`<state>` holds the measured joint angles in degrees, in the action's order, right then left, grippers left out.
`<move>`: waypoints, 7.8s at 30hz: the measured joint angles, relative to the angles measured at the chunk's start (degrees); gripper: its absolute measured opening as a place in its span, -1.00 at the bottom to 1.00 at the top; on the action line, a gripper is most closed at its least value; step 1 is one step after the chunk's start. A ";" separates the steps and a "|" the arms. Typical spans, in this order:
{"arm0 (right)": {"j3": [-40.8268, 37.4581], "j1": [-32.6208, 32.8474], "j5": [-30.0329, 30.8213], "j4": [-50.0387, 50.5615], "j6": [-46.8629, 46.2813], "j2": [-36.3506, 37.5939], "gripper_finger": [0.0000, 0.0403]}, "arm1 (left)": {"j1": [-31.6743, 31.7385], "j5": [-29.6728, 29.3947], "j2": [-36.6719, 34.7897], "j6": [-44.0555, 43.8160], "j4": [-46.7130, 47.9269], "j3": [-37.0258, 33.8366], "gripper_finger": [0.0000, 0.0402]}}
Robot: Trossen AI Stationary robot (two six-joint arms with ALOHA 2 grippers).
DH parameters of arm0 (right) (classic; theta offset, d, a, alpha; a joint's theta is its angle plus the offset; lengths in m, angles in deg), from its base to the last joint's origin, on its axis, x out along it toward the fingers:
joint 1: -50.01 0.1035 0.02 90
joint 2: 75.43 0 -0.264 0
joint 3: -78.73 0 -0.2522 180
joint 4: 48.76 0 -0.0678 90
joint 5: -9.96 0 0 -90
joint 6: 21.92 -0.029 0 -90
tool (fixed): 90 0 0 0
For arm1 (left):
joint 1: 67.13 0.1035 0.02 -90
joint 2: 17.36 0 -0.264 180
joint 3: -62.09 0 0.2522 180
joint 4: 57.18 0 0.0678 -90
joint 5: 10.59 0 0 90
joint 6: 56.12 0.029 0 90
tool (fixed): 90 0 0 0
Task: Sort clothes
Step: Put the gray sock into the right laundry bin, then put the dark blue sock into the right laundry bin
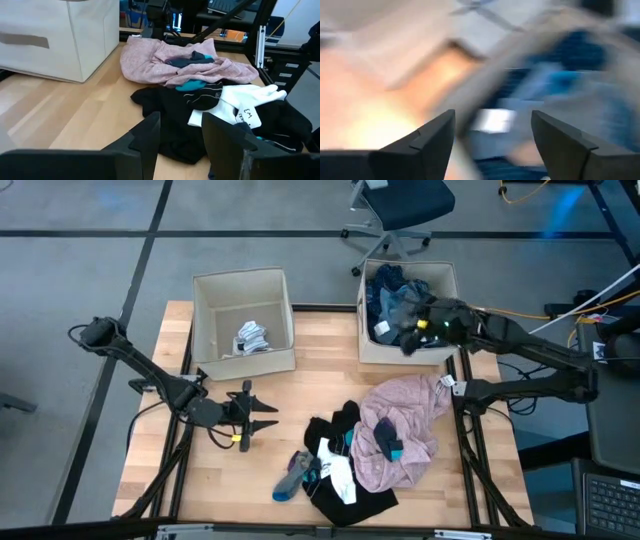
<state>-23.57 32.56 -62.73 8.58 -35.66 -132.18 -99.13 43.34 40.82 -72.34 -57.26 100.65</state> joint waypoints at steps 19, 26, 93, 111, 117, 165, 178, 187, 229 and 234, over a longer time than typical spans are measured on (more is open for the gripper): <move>-7.90 32.23 -11.54 -47.05 6.56 -28.03 0.33 | 0.05 -0.04 0.02 0.15 -0.05 0.00 -0.33; -7.86 32.96 -16.90 -62.39 6.11 -39.14 0.33 | 0.07 -0.11 0.04 0.15 -0.06 0.00 -0.33; 14.15 23.20 33.29 -2.31 18.42 -12.61 -0.86 | 0.17 -0.14 0.02 -0.55 1.10 0.00 -0.33; 14.08 -7.18 18.89 4.21 10.50 -12.87 -0.85 | 0.17 -0.15 0.02 -0.98 1.22 0.00 -0.33; 14.06 -8.84 11.39 8.12 9.20 -14.71 -0.57 | 0.17 -0.13 0.02 -2.46 1.31 0.00 -0.33; -0.82 35.07 -21.64 -55.16 8.07 -45.91 0.39 | 0.22 -0.15 0.04 -2.49 1.27 0.00 -0.33; 3.48 36.26 -28.51 -55.05 6.10 -56.88 0.38 | 0.55 -0.15 0.04 -2.89 1.29 0.02 -0.33; 3.51 36.24 -28.51 -53.12 6.47 -57.79 -0.17 | 0.55 -0.15 0.04 -2.76 1.38 0.02 -0.33; 4.83 21.72 33.54 -17.64 23.43 -5.30 -0.90 | 0.57 -0.15 0.04 -2.73 1.68 0.02 -0.33; 4.82 11.08 36.96 -12.49 23.45 -0.81 -0.90 | 0.57 -0.15 0.04 -2.70 1.66 0.02 -0.33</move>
<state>-18.75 43.63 -25.77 -3.92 -12.20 -132.99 -98.57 43.18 40.86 -75.05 -55.60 100.67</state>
